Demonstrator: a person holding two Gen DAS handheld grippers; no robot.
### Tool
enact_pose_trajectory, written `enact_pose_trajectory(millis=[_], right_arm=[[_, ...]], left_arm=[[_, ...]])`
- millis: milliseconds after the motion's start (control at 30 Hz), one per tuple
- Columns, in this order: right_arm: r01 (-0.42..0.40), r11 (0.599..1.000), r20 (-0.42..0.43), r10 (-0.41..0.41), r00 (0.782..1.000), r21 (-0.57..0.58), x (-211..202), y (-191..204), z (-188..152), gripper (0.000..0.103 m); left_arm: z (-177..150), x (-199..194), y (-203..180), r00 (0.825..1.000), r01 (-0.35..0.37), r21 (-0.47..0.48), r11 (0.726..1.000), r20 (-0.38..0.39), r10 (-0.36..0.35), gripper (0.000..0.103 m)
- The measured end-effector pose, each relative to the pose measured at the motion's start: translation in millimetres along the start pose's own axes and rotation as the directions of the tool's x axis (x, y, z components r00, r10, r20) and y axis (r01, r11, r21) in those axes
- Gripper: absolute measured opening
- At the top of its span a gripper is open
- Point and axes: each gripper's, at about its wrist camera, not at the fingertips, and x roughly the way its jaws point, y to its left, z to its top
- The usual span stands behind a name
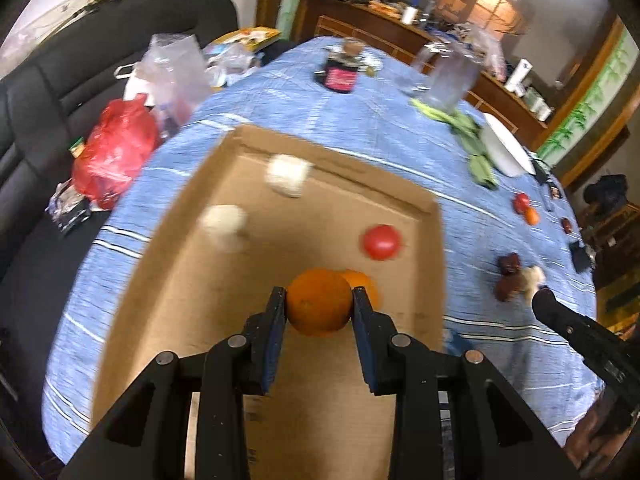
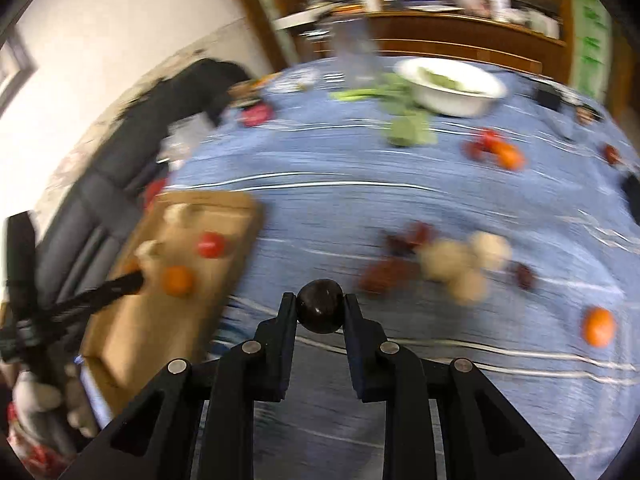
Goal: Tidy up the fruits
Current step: 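Place the orange and dark plum into the cardboard box, opening both tools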
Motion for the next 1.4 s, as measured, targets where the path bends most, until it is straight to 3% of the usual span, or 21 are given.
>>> enact_pose_trajectory(millis=[133, 300, 667, 933, 1133, 1233, 1400], right_arm=[[-0.087, 0.995, -0.073, 0.083, 0.994, -0.053, 39.3, 53.7, 4.3, 0.025], [-0.1, 0.989, -0.14, 0.084, 0.987, -0.11, 78.1, 97.0, -3.9, 0.025], [-0.04, 0.983, -0.171, 0.008, 0.985, -0.181, 111.8, 121.9, -8.8, 0.026], [-0.016, 0.978, -0.186, -0.023, 0.982, -0.209, 123.7, 132.5, -14.0, 0.027], [0.003, 0.975, -0.181, -0.044, 0.982, -0.222, 126.1, 139.3, -13.5, 0.028], [-0.002, 0.976, -0.181, -0.039, 0.983, -0.217, 122.7, 139.9, -13.0, 0.032], [0.015, 0.978, -0.13, -0.043, 0.991, -0.21, 103.3, 138.5, -11.4, 0.054]], left_arm=[[4.4, 9.8, 25.7, 0.999, -0.032, -0.011, 0.999, -0.037, 0.031, 0.032], [1.4, 19.7, 42.6, 0.997, -0.034, -0.011, 0.999, -0.075, 0.033, 0.032], [6.1, 33.3, 46.5, 0.994, -0.046, 0.018, 0.999, -0.099, 0.047, 0.035], [7.3, 11.8, 62.5, 0.998, -0.01, -0.08, 0.997, -0.065, 0.004, 0.049], [9.6, -10.2, 75.4, 1.0, 0.01, -0.142, 0.99, -0.02, -0.013, 0.051], [10.8, -22.1, 77.9, 1.0, 0.026, -0.155, 0.988, 0.007, -0.026, 0.051], [11.7, -35.5, 77.6, 0.998, 0.056, -0.163, 0.985, 0.043, -0.05, 0.054]])
